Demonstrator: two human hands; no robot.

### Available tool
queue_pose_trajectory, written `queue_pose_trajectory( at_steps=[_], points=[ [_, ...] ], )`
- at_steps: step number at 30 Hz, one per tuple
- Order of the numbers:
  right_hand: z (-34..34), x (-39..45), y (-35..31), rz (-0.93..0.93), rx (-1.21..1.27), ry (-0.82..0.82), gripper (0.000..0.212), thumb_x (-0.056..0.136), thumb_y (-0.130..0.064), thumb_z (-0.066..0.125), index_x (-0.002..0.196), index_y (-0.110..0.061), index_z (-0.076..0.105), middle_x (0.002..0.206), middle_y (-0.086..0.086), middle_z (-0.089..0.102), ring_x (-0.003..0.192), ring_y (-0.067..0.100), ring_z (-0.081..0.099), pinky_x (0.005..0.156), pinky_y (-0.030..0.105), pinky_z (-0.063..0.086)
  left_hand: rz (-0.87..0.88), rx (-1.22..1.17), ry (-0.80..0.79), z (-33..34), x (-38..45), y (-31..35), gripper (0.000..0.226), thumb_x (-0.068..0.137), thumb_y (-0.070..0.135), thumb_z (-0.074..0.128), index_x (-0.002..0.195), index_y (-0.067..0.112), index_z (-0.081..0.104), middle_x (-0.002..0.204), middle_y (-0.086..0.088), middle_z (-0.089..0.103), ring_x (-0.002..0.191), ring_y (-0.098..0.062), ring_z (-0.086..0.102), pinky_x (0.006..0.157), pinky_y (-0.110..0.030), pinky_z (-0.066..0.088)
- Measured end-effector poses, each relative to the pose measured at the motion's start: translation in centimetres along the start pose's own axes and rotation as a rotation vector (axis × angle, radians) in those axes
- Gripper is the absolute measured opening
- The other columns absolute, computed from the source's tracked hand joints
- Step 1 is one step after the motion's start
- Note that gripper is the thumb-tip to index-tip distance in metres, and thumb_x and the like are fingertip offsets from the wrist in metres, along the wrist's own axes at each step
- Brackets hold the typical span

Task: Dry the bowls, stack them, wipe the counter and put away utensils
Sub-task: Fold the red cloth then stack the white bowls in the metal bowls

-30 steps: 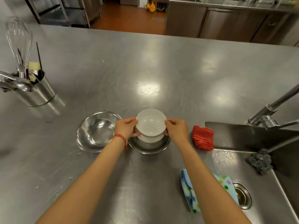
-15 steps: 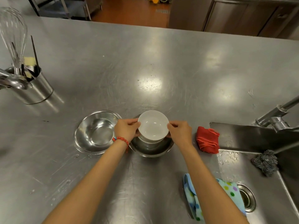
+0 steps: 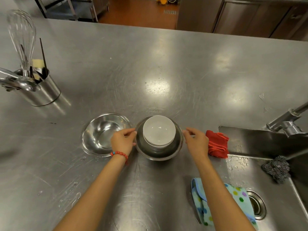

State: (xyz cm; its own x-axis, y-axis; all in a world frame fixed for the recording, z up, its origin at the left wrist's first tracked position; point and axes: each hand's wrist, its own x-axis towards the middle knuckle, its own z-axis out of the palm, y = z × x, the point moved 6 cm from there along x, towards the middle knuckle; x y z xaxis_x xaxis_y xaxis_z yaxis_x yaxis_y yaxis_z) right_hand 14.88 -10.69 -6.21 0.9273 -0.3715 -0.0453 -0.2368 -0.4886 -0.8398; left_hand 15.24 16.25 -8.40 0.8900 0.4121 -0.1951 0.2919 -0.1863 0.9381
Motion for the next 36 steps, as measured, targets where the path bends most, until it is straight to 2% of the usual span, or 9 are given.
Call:
queue_pose_trajectory(
  at_steps=[4, 8, 15, 18, 20, 25, 28, 32, 36],
  points=[
    [0.4, -0.2, 1.8, 0.055, -0.027, -0.059, 0.036, 0.088, -0.019, 0.059, 0.120, -0.002, 0.058, 0.101, 0.015, 0.067, 0.084, 0.029, 0.065, 0.083, 0.039, 0.053, 0.061, 0.069, 0.054, -0.8, -1.2, -0.5, 0.021, 0.082, 0.007, 0.064, 0.103, 0.001, 0.067, 0.080, -0.011, 0.065, 0.059, -0.016, 0.061, 0.048, -0.010, 0.052],
    [1.3, -0.3, 2.8, 0.099, 0.018, -0.091, 0.028, 0.088, -0.018, 0.058, 0.112, -0.005, 0.065, 0.091, 0.012, 0.071, 0.060, 0.013, 0.063, 0.051, 0.011, 0.047, 0.141, 0.160, 0.113, -1.1, -2.2, 0.0, 0.018, 0.082, 0.007, 0.063, 0.097, 0.001, 0.070, 0.081, -0.018, 0.071, 0.067, -0.030, 0.067, 0.070, -0.036, 0.057],
    [2.0, -0.3, 2.7, 0.108, 0.083, -0.124, 0.020, 0.087, -0.015, 0.059, 0.100, -0.005, 0.070, 0.082, 0.011, 0.071, 0.077, 0.026, 0.066, 0.080, 0.045, 0.056, -0.027, 0.127, 0.067, -0.5, -4.3, -1.8, 0.013, 0.082, 0.011, 0.064, 0.088, 0.001, 0.071, 0.064, -0.011, 0.067, 0.055, -0.023, 0.066, 0.062, -0.037, 0.059],
    [2.1, 0.0, 2.8, 0.123, 0.080, -0.136, 0.021, 0.087, -0.014, 0.059, 0.101, -0.003, 0.070, 0.090, 0.016, 0.073, 0.078, 0.024, 0.066, 0.081, 0.043, 0.056, -0.146, -0.039, 0.031, 0.5, -4.5, -2.7, 0.009, 0.083, 0.006, 0.064, 0.075, 0.002, 0.068, 0.070, -0.013, 0.064, 0.050, -0.015, 0.063, 0.051, -0.026, 0.058],
    [2.0, 0.1, 2.8, 0.135, 0.083, -0.131, 0.020, 0.086, -0.012, 0.059, 0.098, 0.000, 0.070, 0.088, 0.020, 0.072, 0.075, 0.022, 0.064, 0.077, 0.040, 0.057, -0.244, -0.185, 0.035, 1.2, -4.3, -3.3, 0.016, 0.083, 0.001, 0.062, 0.067, 0.005, 0.062, 0.077, -0.015, 0.061, 0.063, -0.021, 0.062, 0.058, -0.031, 0.060],
    [1.8, 0.0, 2.6, 0.133, 0.078, -0.142, 0.020, 0.086, -0.004, 0.057, 0.081, 0.012, 0.067, 0.064, 0.024, 0.060, 0.052, 0.016, 0.050, 0.042, 0.010, 0.044, -0.368, -0.347, 0.060, 1.8, -4.2, -3.8, 0.013, 0.083, -0.002, 0.060, 0.094, -0.004, 0.065, 0.090, -0.020, 0.064, 0.079, -0.026, 0.061, 0.069, -0.037, 0.058],
    [1.5, -0.3, 2.7, 0.132, 0.071, -0.150, 0.019, 0.086, -0.004, 0.056, 0.078, 0.010, 0.067, 0.063, 0.017, 0.060, 0.051, 0.015, 0.050, 0.048, 0.018, 0.047, -0.370, -0.372, 0.048, 1.9, -4.3, -4.1, 0.029, 0.082, -0.003, 0.060, 0.110, -0.008, 0.060, 0.095, -0.021, 0.066, 0.079, -0.027, 0.063, 0.052, -0.023, 0.058],
    [0.9, -0.9, 2.7, 0.110, 0.076, -0.140, 0.018, 0.085, -0.004, 0.057, 0.078, 0.008, 0.068, 0.070, 0.026, 0.065, 0.058, 0.021, 0.054, 0.061, 0.034, 0.051, -0.359, -0.383, 0.030, 1.9, -5.1, -4.1, 0.023, 0.082, -0.005, 0.060, 0.105, -0.008, 0.062, 0.076, -0.011, 0.066, 0.065, -0.018, 0.063, 0.046, -0.018, 0.055],
    [-0.2, -1.3, 1.7, 0.062, 0.109, -0.108, 0.017, 0.084, -0.002, 0.057, 0.077, 0.007, 0.069, 0.067, 0.026, 0.066, 0.054, 0.019, 0.055, 0.051, 0.020, 0.052, -0.317, -0.366, 0.020, 1.4, -5.3, -3.1, 0.018, 0.081, -0.004, 0.061, 0.099, -0.006, 0.065, 0.073, -0.010, 0.067, 0.059, -0.015, 0.065, 0.048, -0.020, 0.056]
  ],
)
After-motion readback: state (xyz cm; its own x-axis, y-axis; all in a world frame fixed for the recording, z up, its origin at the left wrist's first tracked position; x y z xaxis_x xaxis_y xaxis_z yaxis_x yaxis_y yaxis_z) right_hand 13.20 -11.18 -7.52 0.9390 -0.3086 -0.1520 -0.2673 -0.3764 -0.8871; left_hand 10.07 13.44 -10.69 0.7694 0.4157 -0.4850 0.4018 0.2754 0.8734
